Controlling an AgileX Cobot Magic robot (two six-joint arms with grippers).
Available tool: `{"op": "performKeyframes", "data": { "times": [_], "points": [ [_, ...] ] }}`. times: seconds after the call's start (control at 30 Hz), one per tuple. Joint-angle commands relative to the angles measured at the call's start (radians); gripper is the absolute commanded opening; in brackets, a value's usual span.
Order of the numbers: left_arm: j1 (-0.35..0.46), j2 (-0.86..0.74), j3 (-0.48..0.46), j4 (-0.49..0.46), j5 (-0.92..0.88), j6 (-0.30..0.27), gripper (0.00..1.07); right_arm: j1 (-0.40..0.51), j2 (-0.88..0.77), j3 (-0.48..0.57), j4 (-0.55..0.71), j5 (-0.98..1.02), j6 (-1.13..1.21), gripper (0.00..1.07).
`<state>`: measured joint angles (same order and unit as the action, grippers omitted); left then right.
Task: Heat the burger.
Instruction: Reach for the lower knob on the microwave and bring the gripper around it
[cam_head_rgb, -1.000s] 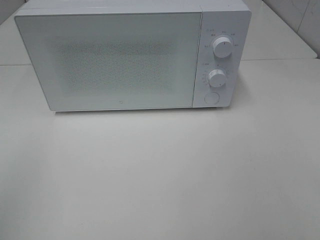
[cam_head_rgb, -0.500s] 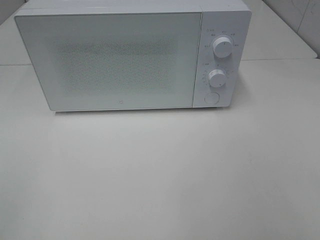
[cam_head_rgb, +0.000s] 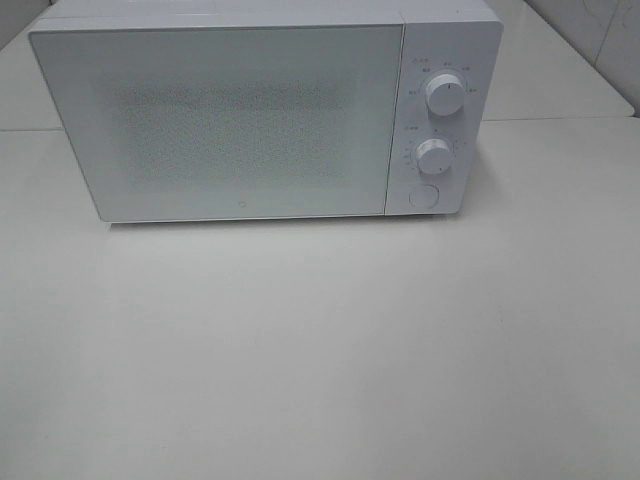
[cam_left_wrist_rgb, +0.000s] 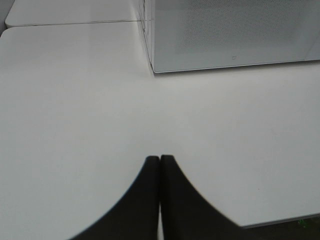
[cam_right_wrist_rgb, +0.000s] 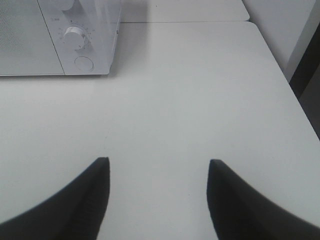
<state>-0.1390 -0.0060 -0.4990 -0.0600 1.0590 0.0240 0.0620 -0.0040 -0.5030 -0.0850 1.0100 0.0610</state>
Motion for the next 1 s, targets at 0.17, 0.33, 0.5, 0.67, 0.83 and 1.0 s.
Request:
{"op": "performKeyframes", "data": {
  "times": [0.17, 0.33, 0.5, 0.67, 0.83, 1.0],
  "points": [
    [0.001, -0.007, 0.002, 0.000, -0.017, 0.000, 0.00, -0.002, -0.027, 0.002, -0.003, -0.011, -0.009, 0.56],
    [0.001, -0.007, 0.002, 0.000, -0.017, 0.000, 0.00, -0.002, -0.026, 0.000, -0.003, -0.017, -0.010, 0.56],
    [0.001, -0.007, 0.002, 0.000, -0.017, 0.000, 0.00, -0.002, 0.037, -0.020, -0.003, -0.056, -0.010, 0.56],
    [0.001, -0.007, 0.002, 0.000, -0.017, 0.000, 0.00, -0.002, 0.160, -0.028, -0.003, -0.182, -0.010, 0.56],
    [0.001, -0.007, 0.002, 0.000, -0.017, 0.000, 0.00, -0.002, 0.314, -0.028, -0.003, -0.328, -0.011, 0.56],
    [0.001, -0.007, 0.002, 0.000, -0.017, 0.000, 0.00, -0.002, 0.486, -0.027, -0.006, -0.529, -0.014, 0.56]
  ]
}}
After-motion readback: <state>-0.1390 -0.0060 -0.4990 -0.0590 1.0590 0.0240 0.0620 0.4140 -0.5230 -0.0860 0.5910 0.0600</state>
